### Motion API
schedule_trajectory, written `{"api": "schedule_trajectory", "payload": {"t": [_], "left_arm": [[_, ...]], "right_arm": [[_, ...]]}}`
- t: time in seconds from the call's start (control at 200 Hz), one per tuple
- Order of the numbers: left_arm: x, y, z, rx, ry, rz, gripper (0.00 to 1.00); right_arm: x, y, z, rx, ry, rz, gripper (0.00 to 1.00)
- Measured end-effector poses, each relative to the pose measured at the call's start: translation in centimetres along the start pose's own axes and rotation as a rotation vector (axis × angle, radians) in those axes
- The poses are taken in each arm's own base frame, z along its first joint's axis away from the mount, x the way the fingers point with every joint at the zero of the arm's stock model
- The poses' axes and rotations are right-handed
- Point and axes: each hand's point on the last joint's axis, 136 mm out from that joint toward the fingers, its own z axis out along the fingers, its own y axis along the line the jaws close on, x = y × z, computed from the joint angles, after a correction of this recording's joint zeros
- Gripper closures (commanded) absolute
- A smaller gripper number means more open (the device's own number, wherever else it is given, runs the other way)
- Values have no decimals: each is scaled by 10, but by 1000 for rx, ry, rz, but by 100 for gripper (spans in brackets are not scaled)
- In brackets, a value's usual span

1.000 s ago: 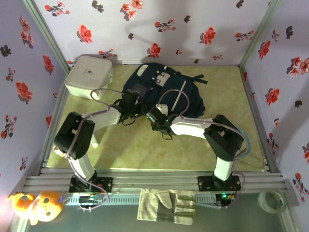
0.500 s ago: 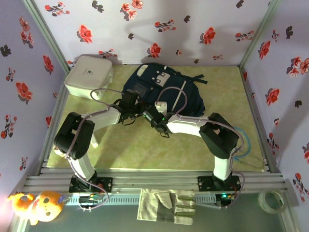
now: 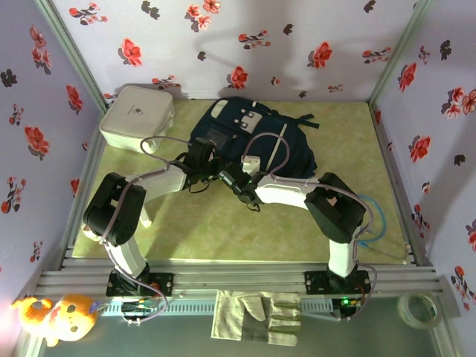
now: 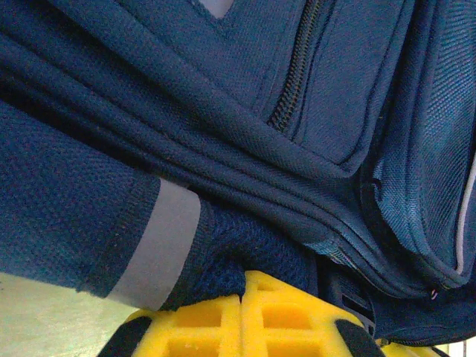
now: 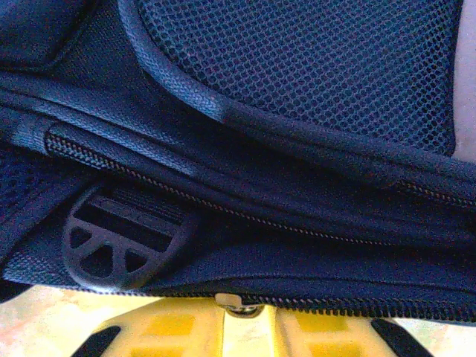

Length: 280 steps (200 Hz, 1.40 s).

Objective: Pack books, pencil case, and school supplies into a backpack

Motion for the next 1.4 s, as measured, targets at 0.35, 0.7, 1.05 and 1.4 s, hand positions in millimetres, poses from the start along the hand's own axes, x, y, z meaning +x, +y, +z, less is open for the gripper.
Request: {"api": "schedule_trajectory", "payload": {"t": [0.35,0.7,1.05,1.4], "left_arm": [[0,2,0,-7,2,6,100],[0,5,-1,-14,9,15,100],[-2,7,-2,-23,12,12,100],[-3,6,-2,-23,13,12,100]], "right_arm": [[7,-16,-6,6,2,20,86],[20,-71,-18,54,6,67,80],[8,-66,-21,48,-9,-48,73],[10,-63,-16,51,2,-129,83]]}}
